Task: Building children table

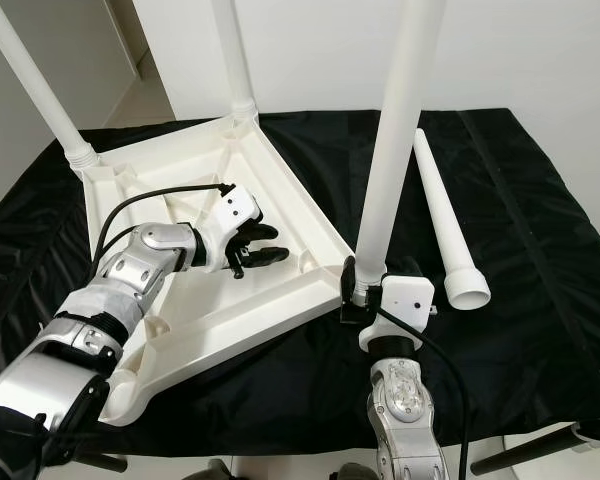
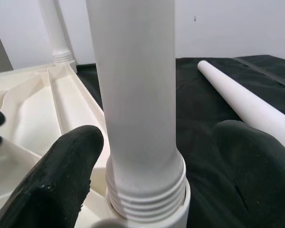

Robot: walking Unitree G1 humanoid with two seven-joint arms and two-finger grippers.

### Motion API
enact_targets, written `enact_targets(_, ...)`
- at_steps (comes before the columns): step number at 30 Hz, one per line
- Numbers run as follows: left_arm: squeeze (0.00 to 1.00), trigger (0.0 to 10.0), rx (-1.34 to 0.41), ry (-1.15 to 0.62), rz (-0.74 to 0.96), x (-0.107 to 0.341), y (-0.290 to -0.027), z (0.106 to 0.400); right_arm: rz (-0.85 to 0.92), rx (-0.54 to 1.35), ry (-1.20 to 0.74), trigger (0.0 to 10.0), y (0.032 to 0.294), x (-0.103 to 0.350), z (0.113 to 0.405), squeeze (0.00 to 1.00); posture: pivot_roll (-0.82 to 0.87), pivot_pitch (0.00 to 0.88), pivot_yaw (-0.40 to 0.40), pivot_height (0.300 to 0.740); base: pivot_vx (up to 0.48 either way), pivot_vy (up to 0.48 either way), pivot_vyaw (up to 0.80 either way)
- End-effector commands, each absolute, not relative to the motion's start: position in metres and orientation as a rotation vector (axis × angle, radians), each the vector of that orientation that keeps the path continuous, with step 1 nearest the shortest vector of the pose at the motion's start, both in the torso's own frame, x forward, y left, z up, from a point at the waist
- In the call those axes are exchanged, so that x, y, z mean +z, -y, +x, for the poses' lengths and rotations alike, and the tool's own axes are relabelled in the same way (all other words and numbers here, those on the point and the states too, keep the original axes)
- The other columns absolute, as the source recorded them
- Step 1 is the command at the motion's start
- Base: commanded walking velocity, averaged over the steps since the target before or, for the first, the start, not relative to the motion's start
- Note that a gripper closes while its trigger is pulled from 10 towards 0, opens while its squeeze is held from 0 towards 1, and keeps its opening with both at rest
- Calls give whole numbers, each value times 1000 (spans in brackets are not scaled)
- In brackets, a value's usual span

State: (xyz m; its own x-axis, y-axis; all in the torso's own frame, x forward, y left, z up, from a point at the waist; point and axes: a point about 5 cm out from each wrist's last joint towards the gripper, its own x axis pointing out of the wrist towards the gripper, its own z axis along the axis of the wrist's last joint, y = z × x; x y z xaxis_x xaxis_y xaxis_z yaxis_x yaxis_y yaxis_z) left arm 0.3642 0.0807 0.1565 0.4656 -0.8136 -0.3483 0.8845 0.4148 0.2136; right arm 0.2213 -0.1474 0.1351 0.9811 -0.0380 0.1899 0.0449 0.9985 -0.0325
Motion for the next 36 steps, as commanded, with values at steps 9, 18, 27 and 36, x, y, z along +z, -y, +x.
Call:
enact_targets(9, 0, 10000, -691, -187, 544, 158, -122, 386, -25, -48, 162, 10000, 152, 129, 222, 0, -103, 7, 119, 740, 0, 0, 0)
enact_targets(18, 0, 10000, -570, -210, 588, 161, -139, 394, -24, -24, 173, 10000, 150, 132, 227, 0, -93, 8, 103, 740, 0, 0, 0)
enact_targets(27, 0, 10000, -502, -246, 614, 158, -149, 396, -26, -7, 177, 10000, 150, 134, 231, 0, -86, 10, 93, 740, 0, 0, 0)
enact_targets(36, 0, 10000, -420, -270, 741, 150, -160, 395, -21, 16, 184, 10000, 145, 136, 236, 0, -77, 0, 86, 740, 0, 0, 0)
